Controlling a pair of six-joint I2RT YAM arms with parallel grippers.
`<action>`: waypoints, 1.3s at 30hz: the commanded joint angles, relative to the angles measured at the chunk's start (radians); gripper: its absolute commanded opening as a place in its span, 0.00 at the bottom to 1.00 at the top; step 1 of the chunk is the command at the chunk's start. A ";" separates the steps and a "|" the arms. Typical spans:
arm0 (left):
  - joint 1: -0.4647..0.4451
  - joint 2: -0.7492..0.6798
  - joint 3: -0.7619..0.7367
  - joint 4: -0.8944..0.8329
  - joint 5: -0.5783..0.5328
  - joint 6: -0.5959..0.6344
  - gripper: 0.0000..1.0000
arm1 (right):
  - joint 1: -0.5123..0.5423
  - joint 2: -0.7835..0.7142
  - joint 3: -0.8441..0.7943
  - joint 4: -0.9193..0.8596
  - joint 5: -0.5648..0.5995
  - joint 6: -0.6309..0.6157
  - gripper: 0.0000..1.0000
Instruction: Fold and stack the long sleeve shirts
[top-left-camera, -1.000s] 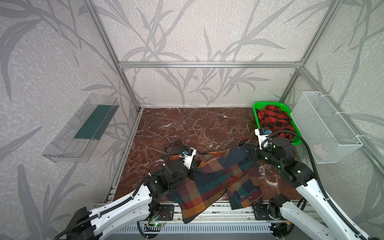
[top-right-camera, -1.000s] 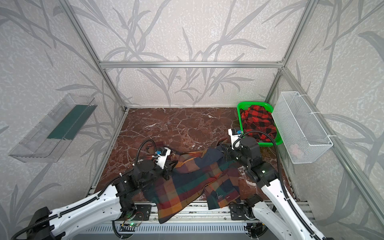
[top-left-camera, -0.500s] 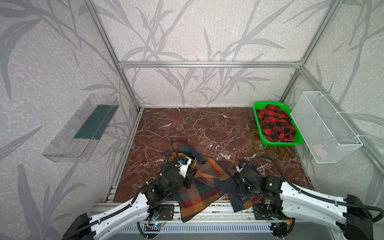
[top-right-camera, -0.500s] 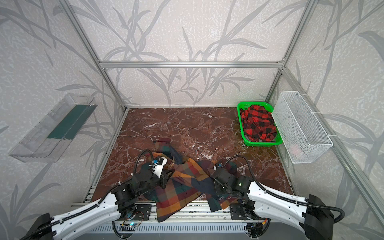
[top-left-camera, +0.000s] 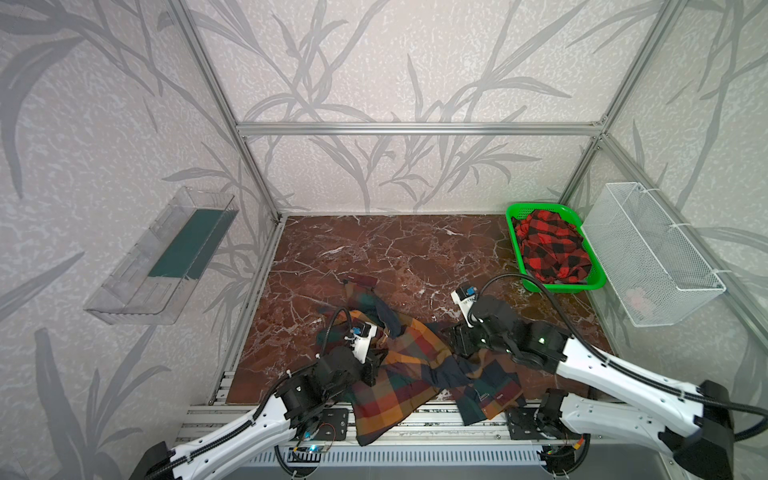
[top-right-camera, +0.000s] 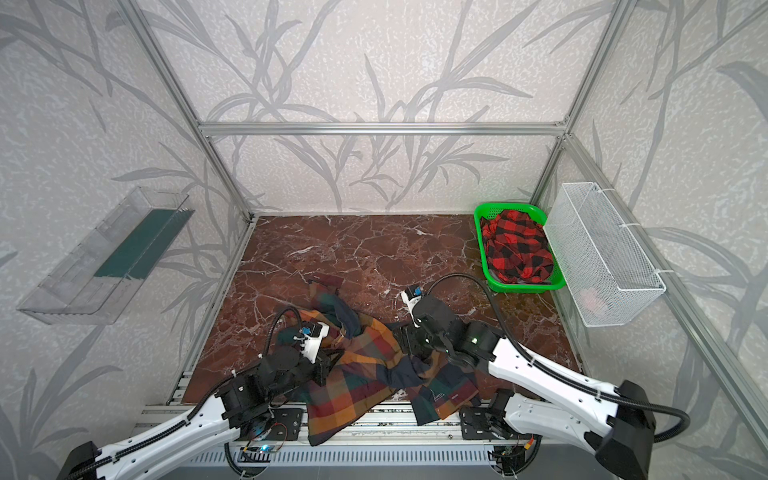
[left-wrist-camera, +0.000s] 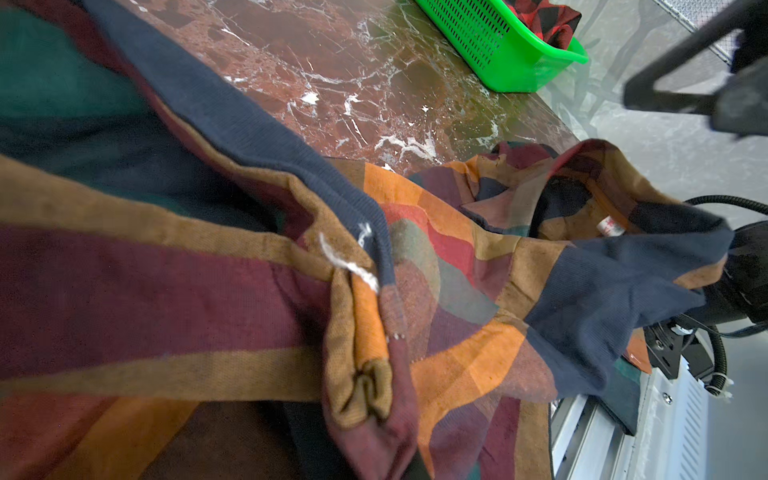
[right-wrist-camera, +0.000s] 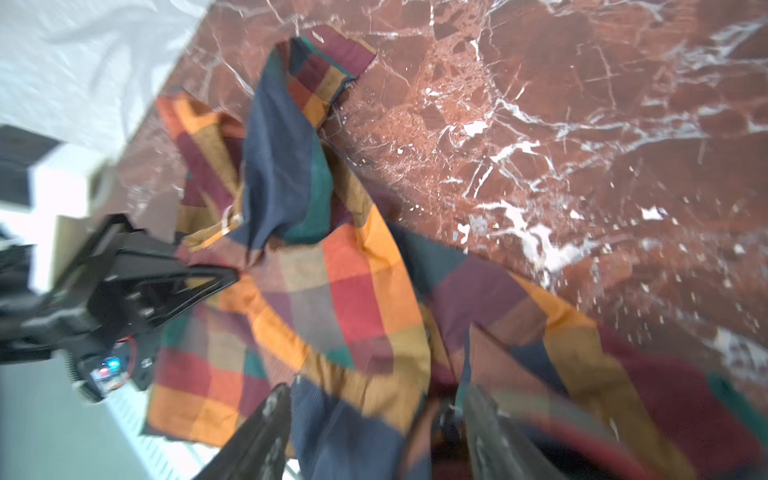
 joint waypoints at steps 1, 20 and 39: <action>-0.008 -0.027 0.032 -0.037 0.035 0.016 0.00 | -0.060 0.116 0.001 0.093 -0.129 -0.136 0.66; -0.020 -0.152 0.015 -0.107 0.011 -0.007 0.00 | -0.140 0.698 0.242 0.303 -0.421 -0.185 0.41; -0.022 0.056 0.086 -0.019 -0.042 -0.009 0.00 | -0.274 0.114 0.090 0.256 -0.107 -0.232 0.00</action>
